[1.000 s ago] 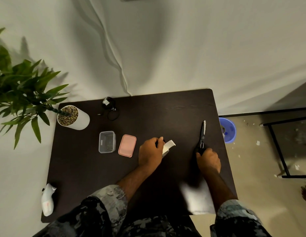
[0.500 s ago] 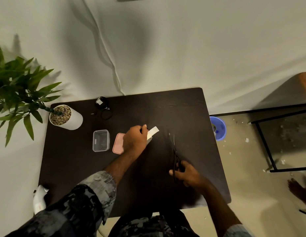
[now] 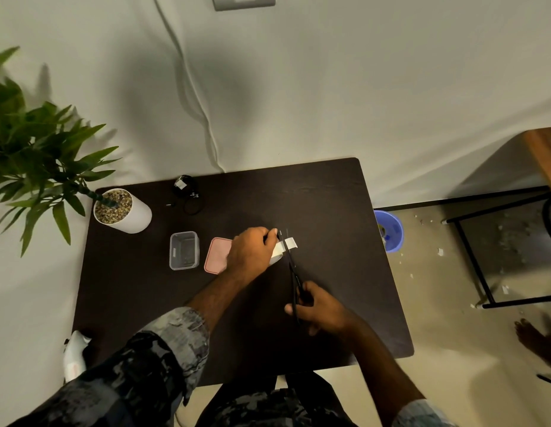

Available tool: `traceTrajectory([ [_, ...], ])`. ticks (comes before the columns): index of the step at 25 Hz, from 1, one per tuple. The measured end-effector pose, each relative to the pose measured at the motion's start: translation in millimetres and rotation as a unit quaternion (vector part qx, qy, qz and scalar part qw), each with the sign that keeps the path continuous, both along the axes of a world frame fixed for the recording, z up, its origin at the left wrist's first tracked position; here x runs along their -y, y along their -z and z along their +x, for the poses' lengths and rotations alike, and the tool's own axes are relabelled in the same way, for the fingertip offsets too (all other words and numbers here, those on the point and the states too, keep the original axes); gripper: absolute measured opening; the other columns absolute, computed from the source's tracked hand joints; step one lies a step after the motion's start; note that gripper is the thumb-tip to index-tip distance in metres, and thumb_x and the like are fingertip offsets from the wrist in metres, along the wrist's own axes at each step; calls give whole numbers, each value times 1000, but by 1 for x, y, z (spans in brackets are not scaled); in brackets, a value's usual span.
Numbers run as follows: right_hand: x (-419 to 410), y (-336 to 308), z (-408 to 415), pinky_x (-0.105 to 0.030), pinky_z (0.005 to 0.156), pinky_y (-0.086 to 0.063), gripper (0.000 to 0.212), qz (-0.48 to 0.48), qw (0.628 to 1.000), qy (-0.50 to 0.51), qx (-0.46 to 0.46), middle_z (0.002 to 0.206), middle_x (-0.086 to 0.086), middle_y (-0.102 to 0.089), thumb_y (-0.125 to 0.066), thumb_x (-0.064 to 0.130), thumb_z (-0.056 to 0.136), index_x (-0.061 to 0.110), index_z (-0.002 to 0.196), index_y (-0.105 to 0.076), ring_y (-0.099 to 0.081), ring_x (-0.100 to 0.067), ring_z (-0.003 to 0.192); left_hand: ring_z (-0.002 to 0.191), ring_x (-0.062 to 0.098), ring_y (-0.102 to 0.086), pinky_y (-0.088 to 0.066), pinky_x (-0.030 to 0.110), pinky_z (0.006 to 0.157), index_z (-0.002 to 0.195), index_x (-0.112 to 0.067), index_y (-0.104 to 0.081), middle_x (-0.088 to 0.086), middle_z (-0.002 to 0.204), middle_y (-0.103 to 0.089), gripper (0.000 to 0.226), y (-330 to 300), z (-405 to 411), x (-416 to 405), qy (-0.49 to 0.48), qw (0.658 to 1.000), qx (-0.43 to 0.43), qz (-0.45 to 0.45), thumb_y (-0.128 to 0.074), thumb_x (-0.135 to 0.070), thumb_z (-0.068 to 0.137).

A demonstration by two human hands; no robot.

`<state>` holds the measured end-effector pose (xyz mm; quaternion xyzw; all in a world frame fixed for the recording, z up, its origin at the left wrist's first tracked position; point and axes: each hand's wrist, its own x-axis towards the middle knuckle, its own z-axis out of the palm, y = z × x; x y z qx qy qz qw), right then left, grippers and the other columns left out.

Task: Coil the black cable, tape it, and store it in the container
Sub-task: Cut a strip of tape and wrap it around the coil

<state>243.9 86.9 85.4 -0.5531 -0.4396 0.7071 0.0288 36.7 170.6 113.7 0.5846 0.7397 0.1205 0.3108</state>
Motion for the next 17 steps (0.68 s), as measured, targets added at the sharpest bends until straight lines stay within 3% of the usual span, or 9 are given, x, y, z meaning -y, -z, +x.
traceTrajectory([
  [5, 5, -4, 3, -31, 68, -62, 45, -6, 999, 31, -15, 116, -1, -72, -75, 47, 93, 24, 128, -59, -75, -18, 95, 67, 18, -66, -59, 45, 66, 78, -21, -65, 0, 71, -67, 41, 2, -1, 5, 19, 999, 26, -23, -48, -47, 105],
  [8, 10, -3, 3, -30, 66, -62, 41, -8, 999, 41, -15, 108, 1, -74, -76, 46, 93, 25, 125, -61, -76, -15, 87, 63, 15, -61, -49, 38, 56, 75, -21, -62, -2, 67, -63, 40, 1, -1, 6, 29, 999, 34, -19, -49, -44, 105],
  [13, 13, -10, 7, -28, 64, -61, 46, -21, 999, 43, -18, 116, 0, -73, -75, 47, 93, 24, 128, -58, -76, -20, 96, 72, 17, -68, -56, 40, 65, 80, -18, -65, 3, 75, -69, 39, -1, 2, 7, 25, 998, 43, -32, -49, -43, 106],
  [17, 15, -11, 10, -28, 66, -61, 51, -22, 999, 39, -15, 124, -2, -70, -75, 52, 91, 26, 131, -57, -74, -23, 107, 63, 15, -62, -46, 34, 56, 73, -19, -62, 0, 67, -64, 42, 0, 5, 8, 14, 997, 66, -29, -49, -43, 106],
])
